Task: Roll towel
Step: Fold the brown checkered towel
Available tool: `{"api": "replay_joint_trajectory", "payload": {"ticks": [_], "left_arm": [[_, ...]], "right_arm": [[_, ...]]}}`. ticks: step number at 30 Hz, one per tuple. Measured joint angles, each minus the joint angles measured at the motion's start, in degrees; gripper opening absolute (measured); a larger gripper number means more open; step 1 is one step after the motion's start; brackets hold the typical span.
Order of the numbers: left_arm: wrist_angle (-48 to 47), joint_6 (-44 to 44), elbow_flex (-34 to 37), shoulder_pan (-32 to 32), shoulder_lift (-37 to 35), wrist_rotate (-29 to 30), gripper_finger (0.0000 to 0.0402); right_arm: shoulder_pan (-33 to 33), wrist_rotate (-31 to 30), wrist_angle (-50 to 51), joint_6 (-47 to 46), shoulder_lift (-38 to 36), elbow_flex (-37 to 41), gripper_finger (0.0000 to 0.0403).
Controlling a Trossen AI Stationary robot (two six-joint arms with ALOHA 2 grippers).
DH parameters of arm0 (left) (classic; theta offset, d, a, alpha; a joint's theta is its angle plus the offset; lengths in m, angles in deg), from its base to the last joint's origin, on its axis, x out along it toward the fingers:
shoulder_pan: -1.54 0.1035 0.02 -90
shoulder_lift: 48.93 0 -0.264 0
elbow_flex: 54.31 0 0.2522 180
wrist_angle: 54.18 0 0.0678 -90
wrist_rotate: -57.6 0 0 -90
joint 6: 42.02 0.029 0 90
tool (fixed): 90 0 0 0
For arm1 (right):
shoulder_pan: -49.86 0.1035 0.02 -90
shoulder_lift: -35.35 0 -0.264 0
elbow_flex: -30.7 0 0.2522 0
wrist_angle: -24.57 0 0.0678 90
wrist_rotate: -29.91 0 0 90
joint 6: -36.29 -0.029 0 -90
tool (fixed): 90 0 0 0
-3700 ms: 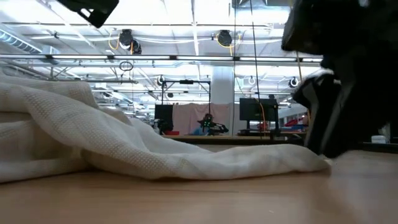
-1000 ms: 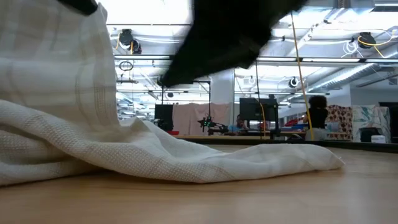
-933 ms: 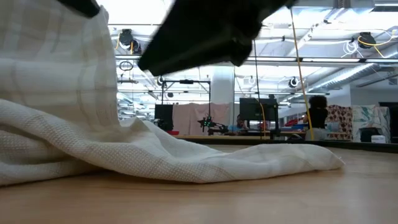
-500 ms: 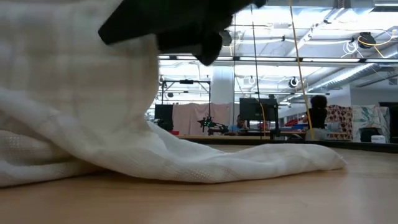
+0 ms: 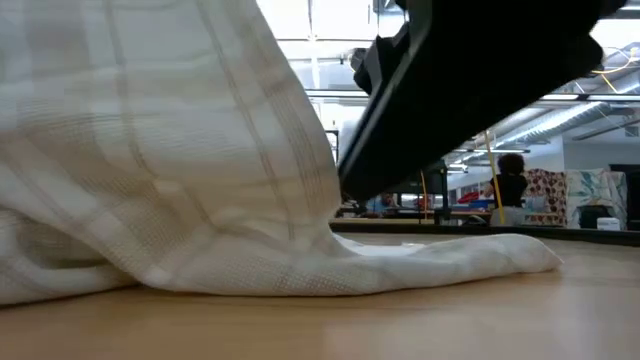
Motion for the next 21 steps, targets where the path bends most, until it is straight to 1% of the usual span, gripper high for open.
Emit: {"api": "replay_joint_trajectory", "payload": {"ticks": [3,6,10,12,16,17,19,21], "left_arm": [[-0.12,-0.49,0.0,-0.74,0.01,0.16,0.0],[-0.2,-0.43,0.0,-0.97,0.02,1.62,0.0],[-0.44,1.9,0.0,-0.51,0.0,5.43,0.0],[0.28,3.93,0.0,0.15,0.01,6.04,0.0],[2.91,7.24,0.0,1.48,0.01,6.21,0.0],[3.82,7.44,0.0,1.83,0.01,6.21,0.0],[4.65,7.97,0.0,2.81,0.0,5.82,0.0],[5.13,8.08,0.0,3.37,0.01,4.68,0.0]], "right_arm": [[0.46,-0.1,-0.59,2.48,-0.01,0.0,0.0112],[1.06,-0.28,-0.62,6.08,-0.36,0.0,0.0112],[1.4,-0.54,3.71,7.54,-2.38,0.0,0.0112],[1.38,-3.51,7.78,7.03,-3.81,0.0,0.0112],[1.38,-14.01,14.66,5.28,-5.49,-0.02,0.0112],[1.35,-14.92,14.87,5.11,-5.46,0.23,0.0112],[1.33,-14.79,11.25,5.0,-5.42,2.42,0.0112],[1.35,-13.78,4.0,5.08,-5.39,5.79,0.0112]]}}
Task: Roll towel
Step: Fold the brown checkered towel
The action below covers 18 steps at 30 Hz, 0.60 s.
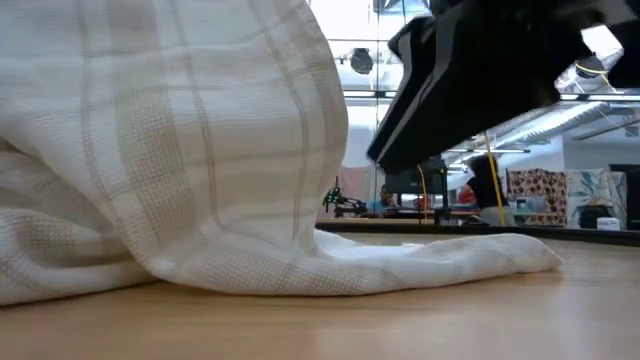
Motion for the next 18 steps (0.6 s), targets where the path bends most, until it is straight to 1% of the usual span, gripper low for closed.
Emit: {"api": "replay_joint_trajectory", "payload": {"ticks": [4,6,9,12,14,15,18], "left_arm": [[2.3,1.23,0.0,0.55,0.0,-0.73,0.0],[4.53,3.75,0.08,1.31,0.01,-1.38,0.0],[11.1,9.07,1.09,3.66,-0.01,-4.31,0.0],[16.36,12.94,2.03,6.45,0.01,-10.2,0.0],[17.65,14.64,2.11,7.88,0.04,-13.28,0.0],[18.12,15.71,2.12,8.52,0.08,-14.24,0.0],[19.54,19.64,2.14,9.91,0.1,-15.48,0.0]], "right_arm": [[-0.29,3.97,-20.29,0.99,0.08,7.05,0.0112],[-1.08,5.45,-29.72,2.41,0.08,9.13,0.0112],[-2.27,7.21,-36.57,4.97,0.08,9.45,0.0112],[-3.03,13.19,-37.45,5.4,0.08,9.47,0.0112],[-2.63,16.97,-34.51,3.89,0.05,9.47,0.0112],[-2.22,18.03,-31.25,2.68,-0.35,9.47,0.0112],[0.02,16.97,-18.09,-2.79,-2.41,9.57,0.0112]]}}
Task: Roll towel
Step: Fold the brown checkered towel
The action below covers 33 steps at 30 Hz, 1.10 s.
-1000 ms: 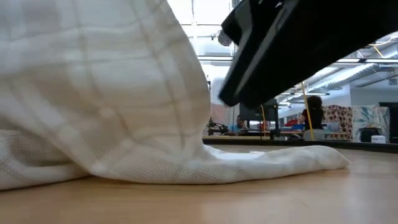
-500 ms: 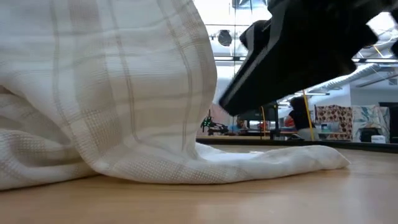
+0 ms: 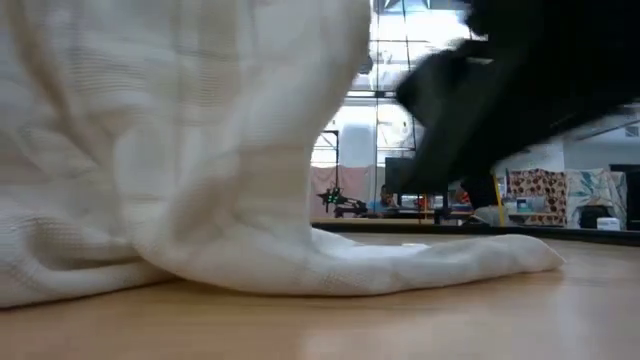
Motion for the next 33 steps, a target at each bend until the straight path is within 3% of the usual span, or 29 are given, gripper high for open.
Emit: {"api": "replay_joint_trajectory", "payload": {"ticks": [4,8,11,14,21,28,33], "left_arm": [[2.03,5.42,0.0,2.31,0.0,-2.49,0.0],[4.51,6.53,0.0,5.78,0.02,-8.17,0.0],[7.6,6.93,0.0,8.16,0.02,-13.54,0.0],[9.23,8.41,0.0,9.29,0.02,-16.27,0.0],[8.07,9.26,0.0,9.29,0.02,-16.5,0.0],[-3.34,3.31,0.0,9.51,0.02,-15.04,0.0],[-4.3,3.97,0.02,9.28,0.02,-14.71,0.0]], "right_arm": [[3.2,-5.73,15.38,-6.59,-5.11,-0.02,0.0112],[5.59,-17.51,29.94,-12.56,-7.89,-0.06,0.0112],[6.19,-24.42,34.85,-16.12,-7.92,0.93,0.0112],[4.98,-23.5,28.18,-17.73,-7.89,6.3,0.0112],[2.29,-17.11,5.47,-18.96,-7.87,17.91,0.0113],[1.58,-9.56,9.33,-19.5,-9.64,15.67,0.0149],[1.89,-9.87,10.45,-22.83,-9.59,15.8,0.0161]]}}
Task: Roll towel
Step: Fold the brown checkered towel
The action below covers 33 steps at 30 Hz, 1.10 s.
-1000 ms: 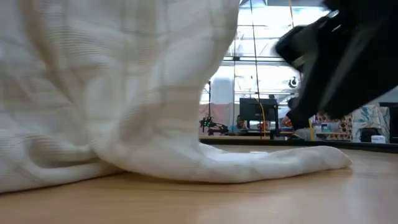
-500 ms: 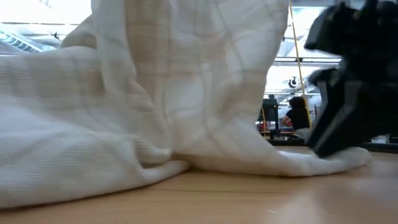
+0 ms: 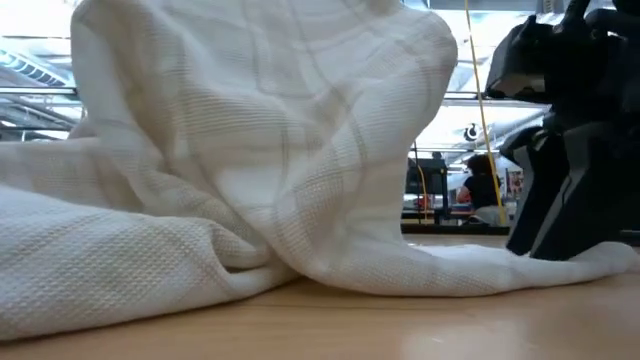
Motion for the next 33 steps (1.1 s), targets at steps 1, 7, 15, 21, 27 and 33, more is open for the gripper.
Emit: {"api": "replay_joint_trajectory", "payload": {"ticks": [1,7,15,21,27,33], "left_arm": [[-0.11,0.95,0.0,0.06,0.0,0.53,0.0],[2.72,10.74,0.0,2.3,-1.47,5.53,0.0],[6.34,10.83,0.0,4.71,-7.56,-5.4,0.0],[4.53,1.12,0.14,4.31,-7.36,-20.34,0.0],[7.36,2.33,0.28,2.36,-4.0,-19.87,0.0],[7.43,0.71,0.28,3.96,-1.43,-16.96,0.0]], "right_arm": [[0.05,0.19,-1.34,0.02,0.44,0.16,0.016],[-0.84,0.45,-11.56,3.7,2.96,0.33,0.0133],[-2.8,1.84,-5.96,2.57,-1.74,-0.2,0.0074],[0.91,-3.32,6.42,-0.62,-8.72,-0.21,0.0069],[4.2,-12.42,1.81,0.65,-9.89,-0.19,0.0069],[3.09,-18.69,-19.06,12.3,-9.93,-0.19,0.0086]]}}
